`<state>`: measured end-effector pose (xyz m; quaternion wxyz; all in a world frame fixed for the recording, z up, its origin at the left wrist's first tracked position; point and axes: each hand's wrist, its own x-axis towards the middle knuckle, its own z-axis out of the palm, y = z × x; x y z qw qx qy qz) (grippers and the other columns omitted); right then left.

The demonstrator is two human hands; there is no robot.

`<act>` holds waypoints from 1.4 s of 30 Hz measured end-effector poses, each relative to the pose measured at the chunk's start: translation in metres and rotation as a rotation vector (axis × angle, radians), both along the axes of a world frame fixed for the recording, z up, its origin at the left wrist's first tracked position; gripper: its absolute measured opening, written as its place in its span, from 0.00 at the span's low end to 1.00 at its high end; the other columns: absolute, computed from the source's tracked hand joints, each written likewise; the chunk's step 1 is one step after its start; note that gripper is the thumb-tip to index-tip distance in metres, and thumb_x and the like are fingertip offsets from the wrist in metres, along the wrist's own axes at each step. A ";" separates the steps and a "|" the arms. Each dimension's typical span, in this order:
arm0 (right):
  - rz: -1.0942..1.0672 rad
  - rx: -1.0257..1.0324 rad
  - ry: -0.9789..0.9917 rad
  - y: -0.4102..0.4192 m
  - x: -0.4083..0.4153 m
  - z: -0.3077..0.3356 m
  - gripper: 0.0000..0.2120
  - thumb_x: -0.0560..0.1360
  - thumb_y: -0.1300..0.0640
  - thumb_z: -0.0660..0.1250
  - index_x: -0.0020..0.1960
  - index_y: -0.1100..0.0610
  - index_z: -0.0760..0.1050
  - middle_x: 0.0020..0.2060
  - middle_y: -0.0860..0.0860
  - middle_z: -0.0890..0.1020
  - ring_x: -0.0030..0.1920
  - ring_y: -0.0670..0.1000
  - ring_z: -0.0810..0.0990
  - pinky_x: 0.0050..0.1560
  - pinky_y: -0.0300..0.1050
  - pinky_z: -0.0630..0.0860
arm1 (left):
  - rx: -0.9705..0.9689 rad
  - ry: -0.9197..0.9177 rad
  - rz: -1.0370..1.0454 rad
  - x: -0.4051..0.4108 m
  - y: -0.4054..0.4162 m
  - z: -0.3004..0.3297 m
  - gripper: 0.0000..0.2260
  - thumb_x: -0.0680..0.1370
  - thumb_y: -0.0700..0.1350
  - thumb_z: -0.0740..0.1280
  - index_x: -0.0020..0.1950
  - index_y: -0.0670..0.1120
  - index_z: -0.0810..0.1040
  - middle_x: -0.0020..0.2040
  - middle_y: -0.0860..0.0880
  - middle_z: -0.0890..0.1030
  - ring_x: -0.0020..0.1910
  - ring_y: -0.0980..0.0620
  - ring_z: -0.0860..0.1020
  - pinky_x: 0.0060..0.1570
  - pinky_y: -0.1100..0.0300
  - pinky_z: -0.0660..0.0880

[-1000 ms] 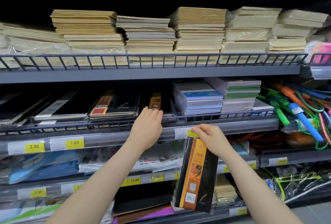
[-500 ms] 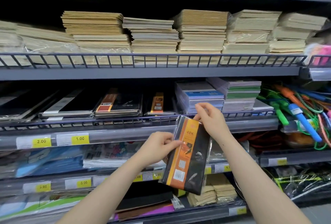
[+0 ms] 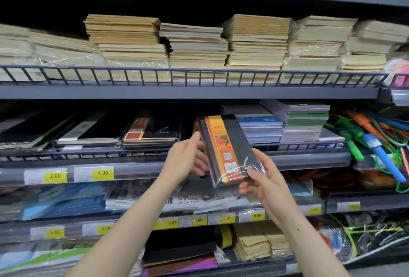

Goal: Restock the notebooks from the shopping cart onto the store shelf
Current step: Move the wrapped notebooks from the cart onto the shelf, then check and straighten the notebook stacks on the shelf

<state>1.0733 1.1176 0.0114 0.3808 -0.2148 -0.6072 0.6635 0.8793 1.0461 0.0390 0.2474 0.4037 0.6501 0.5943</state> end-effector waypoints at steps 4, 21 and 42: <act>-0.065 0.025 -0.057 0.008 -0.041 0.021 0.23 0.78 0.65 0.59 0.68 0.47 0.62 0.53 0.56 0.78 0.33 0.51 0.82 0.39 0.42 0.81 | 0.057 0.054 0.097 -0.037 -0.036 -0.009 0.18 0.81 0.52 0.55 0.46 0.44 0.80 0.32 0.42 0.82 0.28 0.46 0.78 0.30 0.55 0.76; -0.471 0.818 -0.754 0.049 -0.099 0.025 0.22 0.76 0.40 0.58 0.67 0.48 0.63 0.35 0.49 0.75 0.43 0.56 0.78 0.36 0.46 0.69 | -0.061 0.284 0.018 -0.020 -0.038 -0.036 0.12 0.79 0.46 0.61 0.62 0.52 0.71 0.34 0.50 0.83 0.28 0.55 0.77 0.33 0.64 0.74; -0.408 0.697 -0.507 0.045 -0.093 -0.020 0.28 0.77 0.46 0.59 0.74 0.46 0.54 0.24 0.48 0.69 0.27 0.46 0.70 0.34 0.48 0.71 | 0.082 -0.061 -0.005 0.000 0.014 -0.040 0.38 0.79 0.43 0.61 0.75 0.53 0.34 0.35 0.49 0.83 0.28 0.54 0.78 0.31 0.62 0.76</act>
